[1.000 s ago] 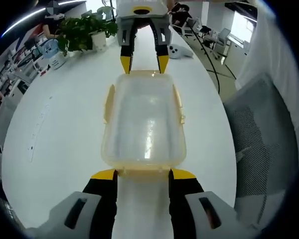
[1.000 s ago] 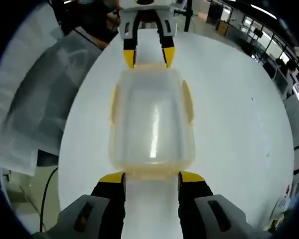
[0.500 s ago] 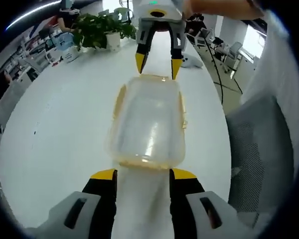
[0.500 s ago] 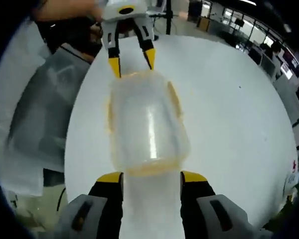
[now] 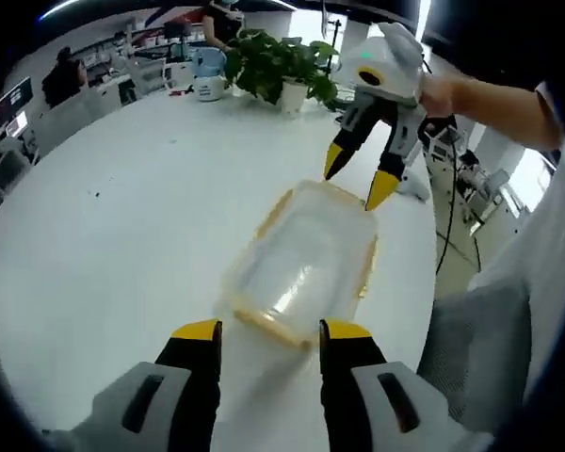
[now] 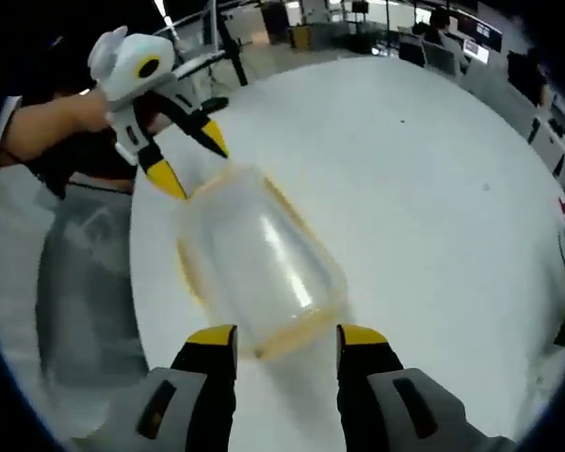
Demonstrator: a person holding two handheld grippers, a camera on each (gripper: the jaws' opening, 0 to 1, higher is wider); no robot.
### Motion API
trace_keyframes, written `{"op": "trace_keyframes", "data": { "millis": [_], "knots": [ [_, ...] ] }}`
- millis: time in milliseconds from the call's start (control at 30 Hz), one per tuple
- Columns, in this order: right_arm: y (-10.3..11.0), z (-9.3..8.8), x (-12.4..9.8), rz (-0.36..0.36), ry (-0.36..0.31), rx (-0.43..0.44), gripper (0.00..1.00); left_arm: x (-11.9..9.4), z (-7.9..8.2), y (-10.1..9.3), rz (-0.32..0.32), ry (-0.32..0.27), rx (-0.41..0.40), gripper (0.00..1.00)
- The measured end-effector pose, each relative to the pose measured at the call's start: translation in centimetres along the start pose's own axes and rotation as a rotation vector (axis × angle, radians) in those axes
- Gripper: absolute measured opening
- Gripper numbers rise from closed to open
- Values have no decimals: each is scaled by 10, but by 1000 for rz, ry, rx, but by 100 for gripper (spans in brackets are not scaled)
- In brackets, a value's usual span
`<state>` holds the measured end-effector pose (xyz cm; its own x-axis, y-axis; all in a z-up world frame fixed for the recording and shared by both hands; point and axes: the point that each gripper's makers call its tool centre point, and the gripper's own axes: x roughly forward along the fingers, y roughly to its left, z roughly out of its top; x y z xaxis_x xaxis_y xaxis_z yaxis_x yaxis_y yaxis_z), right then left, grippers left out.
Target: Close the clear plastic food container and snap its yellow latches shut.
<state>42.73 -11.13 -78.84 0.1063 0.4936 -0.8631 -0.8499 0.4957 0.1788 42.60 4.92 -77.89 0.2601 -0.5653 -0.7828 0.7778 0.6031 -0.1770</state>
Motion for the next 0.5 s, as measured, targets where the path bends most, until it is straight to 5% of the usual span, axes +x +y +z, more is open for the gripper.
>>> {"op": "trace_keyframes", "data": {
  "millis": [133,267,367,467,500],
  "knots": [
    [-5,3,2,-23,-30,115,41,0,1,4,15,-33,-158,42],
    [-6,6,3,-28,-59,216,40,-2,1,16,102,-46,-202,41],
    [-6,7,4,-19,-86,304,40,-2,3,11,73,-80,-349,41],
    [-11,3,5,-37,-83,343,40,-2,-3,13,108,-48,-319,41],
    [-12,2,5,-39,-84,364,40,-1,-3,13,103,-61,-376,41]
  ]
}}
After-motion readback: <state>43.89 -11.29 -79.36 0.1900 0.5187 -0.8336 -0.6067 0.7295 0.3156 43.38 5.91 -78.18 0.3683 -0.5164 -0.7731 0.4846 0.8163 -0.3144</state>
